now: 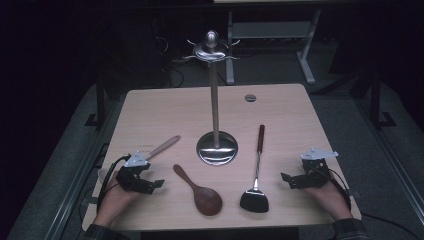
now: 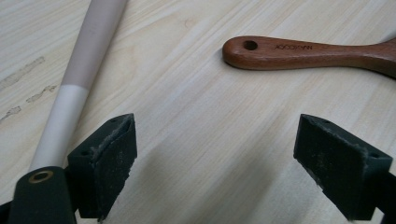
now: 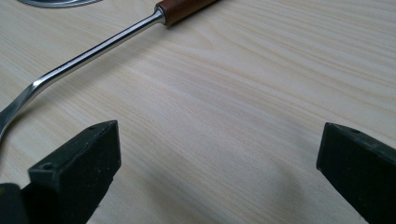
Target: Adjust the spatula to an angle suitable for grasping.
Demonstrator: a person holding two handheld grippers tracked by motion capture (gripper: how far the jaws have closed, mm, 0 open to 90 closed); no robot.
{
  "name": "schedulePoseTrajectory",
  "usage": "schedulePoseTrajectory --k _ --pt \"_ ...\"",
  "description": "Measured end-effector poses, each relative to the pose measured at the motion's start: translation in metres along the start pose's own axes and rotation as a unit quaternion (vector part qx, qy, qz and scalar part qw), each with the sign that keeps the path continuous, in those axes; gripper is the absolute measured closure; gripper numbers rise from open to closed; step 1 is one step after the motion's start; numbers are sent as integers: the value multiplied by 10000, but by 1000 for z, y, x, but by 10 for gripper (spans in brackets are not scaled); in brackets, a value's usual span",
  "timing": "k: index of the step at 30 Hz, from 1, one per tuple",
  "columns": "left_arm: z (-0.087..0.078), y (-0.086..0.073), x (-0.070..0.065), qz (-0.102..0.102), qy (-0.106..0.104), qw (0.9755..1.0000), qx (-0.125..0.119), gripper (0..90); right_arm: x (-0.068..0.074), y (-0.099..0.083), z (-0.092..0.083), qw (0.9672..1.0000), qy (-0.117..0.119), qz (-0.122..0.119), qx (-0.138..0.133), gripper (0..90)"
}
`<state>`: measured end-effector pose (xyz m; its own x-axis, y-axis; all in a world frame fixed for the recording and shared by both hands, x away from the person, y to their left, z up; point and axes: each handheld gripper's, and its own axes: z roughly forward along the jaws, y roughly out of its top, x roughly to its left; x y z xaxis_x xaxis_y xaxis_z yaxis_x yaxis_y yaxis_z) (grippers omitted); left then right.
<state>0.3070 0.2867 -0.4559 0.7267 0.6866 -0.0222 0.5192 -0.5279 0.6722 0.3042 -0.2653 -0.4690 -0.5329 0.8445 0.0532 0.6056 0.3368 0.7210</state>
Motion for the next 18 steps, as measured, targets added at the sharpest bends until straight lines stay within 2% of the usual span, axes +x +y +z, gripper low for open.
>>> schedulePoseTrajectory --k 6,12,16,18 --pt "-1 2 -5 2 -45 10000 15 133 1 0 -1 10000 14 -2 2 0" --pt "-1 2 -6 11 -66 10000 14 133 6 6 -2 9999 137 -23 -13 0" --pt "-1 2 -7 -9 -84 10000 6 133 13 12 -4 9995 301 -46 -104 57" --pt "-1 3 -8 15 -93 10000 29 133 16 16 -5 9991 385 -127 -113 134"
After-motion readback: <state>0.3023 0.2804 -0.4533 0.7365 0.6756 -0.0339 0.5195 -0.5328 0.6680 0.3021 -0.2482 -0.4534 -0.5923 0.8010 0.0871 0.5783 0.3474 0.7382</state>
